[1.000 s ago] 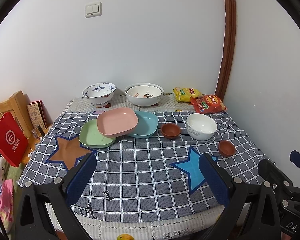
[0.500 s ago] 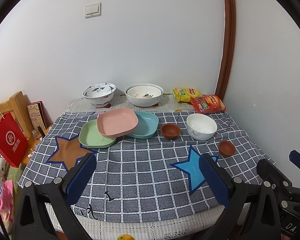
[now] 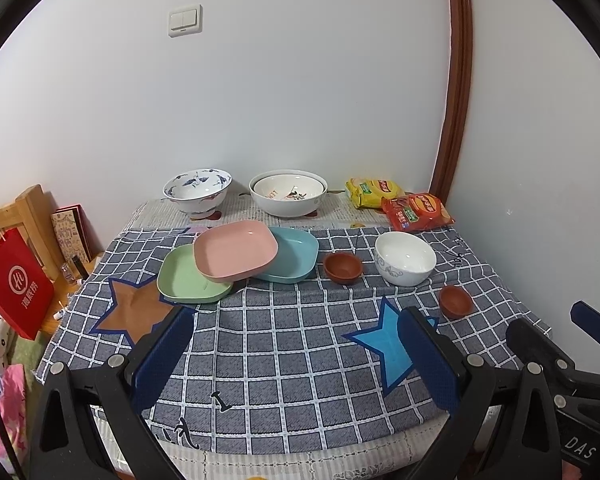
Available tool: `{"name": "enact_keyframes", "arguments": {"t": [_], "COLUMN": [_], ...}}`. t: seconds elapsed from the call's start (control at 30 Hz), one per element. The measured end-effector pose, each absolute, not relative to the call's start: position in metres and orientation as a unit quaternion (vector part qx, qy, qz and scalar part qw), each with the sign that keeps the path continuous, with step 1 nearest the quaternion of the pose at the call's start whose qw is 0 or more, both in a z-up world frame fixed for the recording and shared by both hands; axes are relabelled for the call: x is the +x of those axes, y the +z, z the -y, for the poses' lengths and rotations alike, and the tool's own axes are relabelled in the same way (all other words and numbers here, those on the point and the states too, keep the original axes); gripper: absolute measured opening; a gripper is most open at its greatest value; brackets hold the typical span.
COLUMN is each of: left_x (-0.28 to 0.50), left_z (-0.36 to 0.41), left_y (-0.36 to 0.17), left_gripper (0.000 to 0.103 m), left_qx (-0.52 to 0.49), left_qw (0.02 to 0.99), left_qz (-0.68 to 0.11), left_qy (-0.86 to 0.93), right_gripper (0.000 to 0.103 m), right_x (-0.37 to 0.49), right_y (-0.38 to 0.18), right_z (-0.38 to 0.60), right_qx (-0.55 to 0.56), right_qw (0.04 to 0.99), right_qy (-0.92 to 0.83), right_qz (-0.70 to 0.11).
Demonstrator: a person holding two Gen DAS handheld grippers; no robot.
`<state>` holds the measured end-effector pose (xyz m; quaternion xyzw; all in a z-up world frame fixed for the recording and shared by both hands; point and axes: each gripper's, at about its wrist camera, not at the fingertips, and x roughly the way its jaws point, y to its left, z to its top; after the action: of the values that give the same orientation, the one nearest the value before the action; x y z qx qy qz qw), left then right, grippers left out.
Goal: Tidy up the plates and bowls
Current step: 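Move both grippers toward the rim of the pink plate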
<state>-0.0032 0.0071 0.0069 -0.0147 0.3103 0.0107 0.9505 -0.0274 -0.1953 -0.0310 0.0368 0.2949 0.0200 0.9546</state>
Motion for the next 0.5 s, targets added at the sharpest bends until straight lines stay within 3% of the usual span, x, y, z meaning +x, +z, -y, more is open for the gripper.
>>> {"name": "enact_keyframes", "arguments": {"t": [0.5], "left_x": [0.031], "left_z": [-0.021], "left_y": [0.007], "left_gripper": [0.103], "left_qx": [-0.011], "left_qw": [0.948], "left_qz": [-0.319], "left_qy": [0.013], "right_gripper": [0.101], "right_x": [0.010], "right_y": [-0.033], "right_z": [0.186], "right_qx": [0.042], "right_qw": [0.952], "right_qy": [0.046], "right_qz": [-0.300]}}
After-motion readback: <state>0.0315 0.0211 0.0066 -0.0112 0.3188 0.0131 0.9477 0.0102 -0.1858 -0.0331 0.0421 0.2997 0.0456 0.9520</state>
